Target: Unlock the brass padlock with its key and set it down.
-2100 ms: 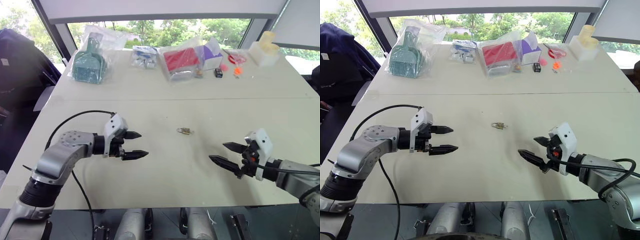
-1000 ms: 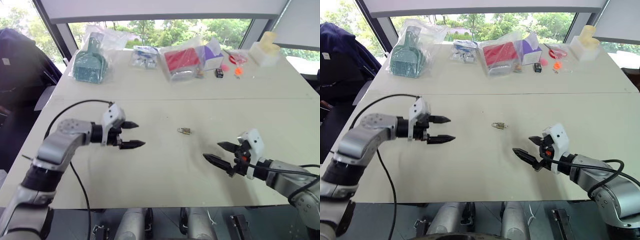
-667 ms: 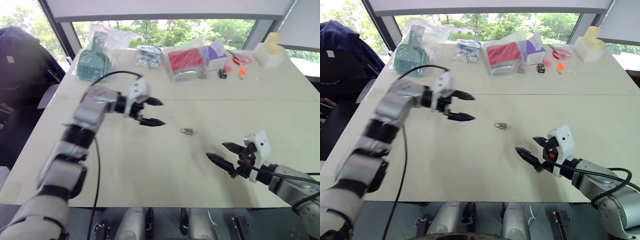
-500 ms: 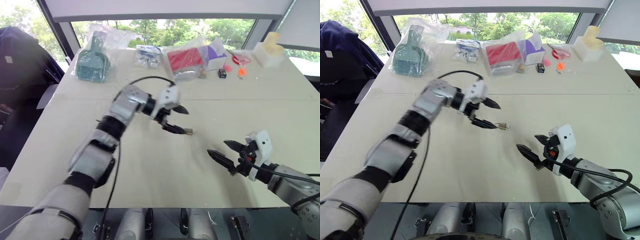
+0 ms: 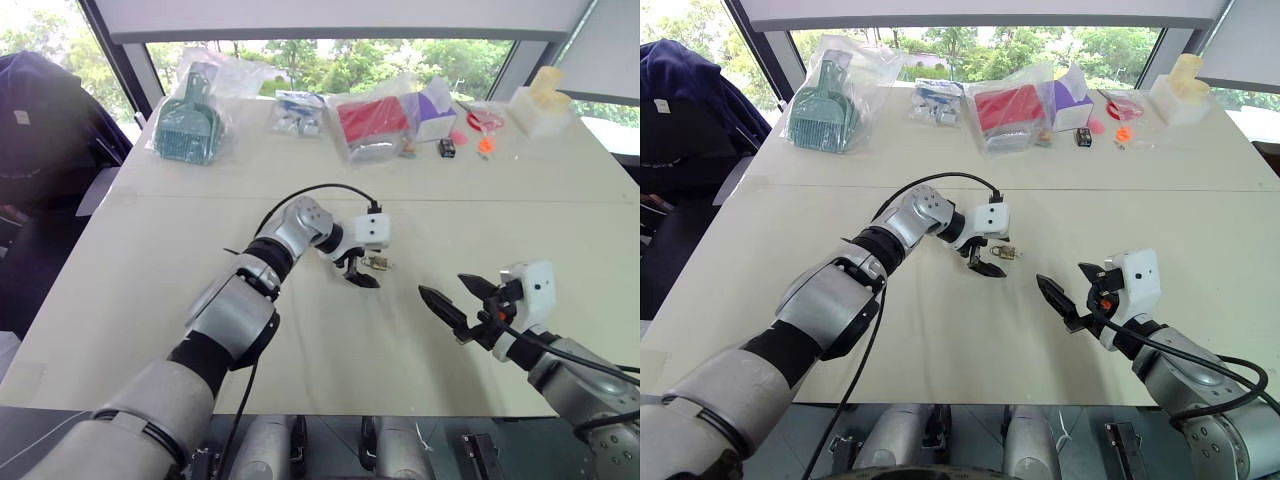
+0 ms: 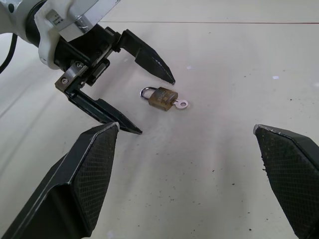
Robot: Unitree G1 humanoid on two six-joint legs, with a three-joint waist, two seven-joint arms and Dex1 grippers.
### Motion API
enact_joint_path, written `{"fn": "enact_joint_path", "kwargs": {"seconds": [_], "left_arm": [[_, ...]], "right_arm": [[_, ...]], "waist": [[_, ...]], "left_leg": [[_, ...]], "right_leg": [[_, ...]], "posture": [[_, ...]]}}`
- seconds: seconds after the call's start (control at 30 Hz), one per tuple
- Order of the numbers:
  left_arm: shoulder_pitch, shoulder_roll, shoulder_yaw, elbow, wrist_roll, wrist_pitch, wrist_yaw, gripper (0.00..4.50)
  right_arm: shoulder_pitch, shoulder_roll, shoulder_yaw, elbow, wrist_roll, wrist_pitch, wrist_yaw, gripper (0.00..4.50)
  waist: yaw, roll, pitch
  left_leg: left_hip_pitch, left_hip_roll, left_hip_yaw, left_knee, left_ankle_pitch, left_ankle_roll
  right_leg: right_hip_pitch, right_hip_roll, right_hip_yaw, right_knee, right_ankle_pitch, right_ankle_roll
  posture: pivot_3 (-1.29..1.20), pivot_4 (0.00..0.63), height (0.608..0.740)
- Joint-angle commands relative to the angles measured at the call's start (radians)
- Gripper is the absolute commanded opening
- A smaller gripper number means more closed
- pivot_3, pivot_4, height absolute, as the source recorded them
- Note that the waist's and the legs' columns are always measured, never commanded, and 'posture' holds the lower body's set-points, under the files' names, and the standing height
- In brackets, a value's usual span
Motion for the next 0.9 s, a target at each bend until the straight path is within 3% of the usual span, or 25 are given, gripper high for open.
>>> {"fn": "enact_joint_path", "kwargs": {"seconds": [0.03,0.17,0.3,0.5,0.63,0.77,0.9], "left_arm": [[0.010,-0.021,-0.005,0.019,0.051,0.006,0.026,4.18],[0.017,-0.026,-0.019,0.029,0.089,0.027,0.031,4.18],[0.029,-0.024,-0.043,0.036,0.129,0.042,0.023,3.04],[0.047,-0.005,-0.036,0.026,0.149,0.018,0.041,0.82],[0.058,0.042,-0.031,-0.018,0.165,-0.112,0.146,0.76],[0.088,0.072,0.130,-0.170,-0.016,-0.246,0.106,0.76],[0.186,0.088,0.211,-0.442,-0.151,-0.168,0.057,0.76]], "right_arm": [[-0.017,0.007,0.003,-0.026,0.010,-0.025,-0.006,4.45],[-0.024,0.006,0.013,-0.020,0.008,-0.026,-0.008,4.45],[-0.031,0.004,0.015,-0.013,0.008,-0.025,-0.006,4.50],[-0.037,0.022,0.021,-0.001,0.032,-0.016,-0.014,4.50],[-0.080,0.099,0.019,0.038,0.087,-0.012,-0.071,4.50],[-0.166,0.252,0.026,0.074,0.169,-0.051,-0.178,4.50],[-0.227,0.383,0.036,0.104,0.252,-0.098,-0.262,4.50]], "waist": [[0.000,0.000,0.000],[0.001,0.000,-0.001],[0.001,-0.003,-0.003],[-0.002,-0.005,-0.005],[-0.005,-0.006,-0.006],[-0.018,-0.004,-0.005],[-0.024,-0.004,-0.004]], "left_leg": [[0.000,0.000,0.000,0.000,0.000,0.000],[0.001,0.000,0.000,0.000,0.000,0.000],[0.002,0.000,-0.001,0.000,0.000,0.000],[0.004,0.001,-0.001,0.000,0.000,0.000],[0.004,0.001,-0.001,0.000,0.000,0.000],[0.004,0.002,0.000,-0.002,0.000,-0.001],[-0.004,0.001,0.000,-0.002,0.001,-0.003]], "right_leg": [[0.000,0.000,0.000,0.000,0.000,0.000],[0.001,0.000,0.000,0.000,0.000,0.000],[0.003,0.000,-0.001,-0.001,0.000,0.000],[0.004,0.000,0.000,-0.001,0.000,0.000],[0.004,0.000,0.000,0.000,0.000,0.000],[0.001,0.000,0.000,0.001,0.000,0.000],[-0.008,-0.001,0.000,0.005,0.003,0.003]], "posture": [[0.00,0.150,0.735],[0.00,0.150,0.735],[0.00,0.150,0.735],[0.00,0.150,0.735],[0.00,0.150,0.735],[0.00,0.150,0.735],[0.00,0.150,0.735]]}}
